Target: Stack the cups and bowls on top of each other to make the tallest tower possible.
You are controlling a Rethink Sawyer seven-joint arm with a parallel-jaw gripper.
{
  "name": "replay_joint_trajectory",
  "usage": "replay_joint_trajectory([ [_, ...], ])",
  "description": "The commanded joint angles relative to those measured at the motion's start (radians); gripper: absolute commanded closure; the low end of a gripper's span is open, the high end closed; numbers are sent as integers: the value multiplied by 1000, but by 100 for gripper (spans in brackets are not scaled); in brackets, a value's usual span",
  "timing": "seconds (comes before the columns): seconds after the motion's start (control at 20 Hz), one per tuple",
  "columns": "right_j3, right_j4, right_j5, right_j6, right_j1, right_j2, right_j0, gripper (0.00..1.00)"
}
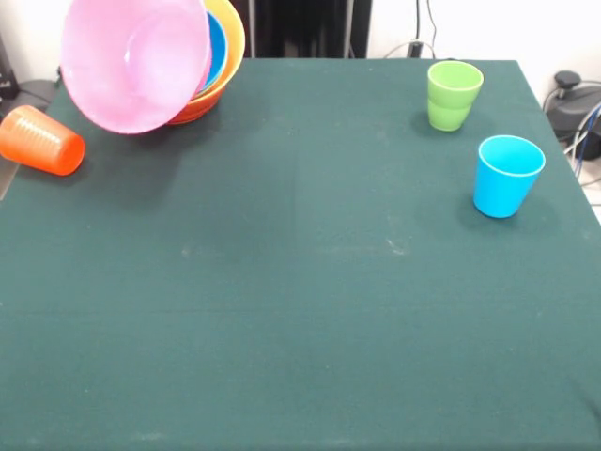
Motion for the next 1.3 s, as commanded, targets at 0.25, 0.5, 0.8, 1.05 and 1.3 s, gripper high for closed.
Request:
replay_joint_trajectory([
  [0.25, 212, -22, -94, -120, -86, 134, -3, 100],
  [0.5, 301, 12, -195, -44, -178, 169, -49, 100],
  [0.8, 372, 22, -277, 6, -208, 175, -80, 100],
  [1.05, 385, 28, -290, 1, -216, 165, -82, 100],
  [1.3, 416, 60, -294, -28, -252, 196, -120, 100],
])
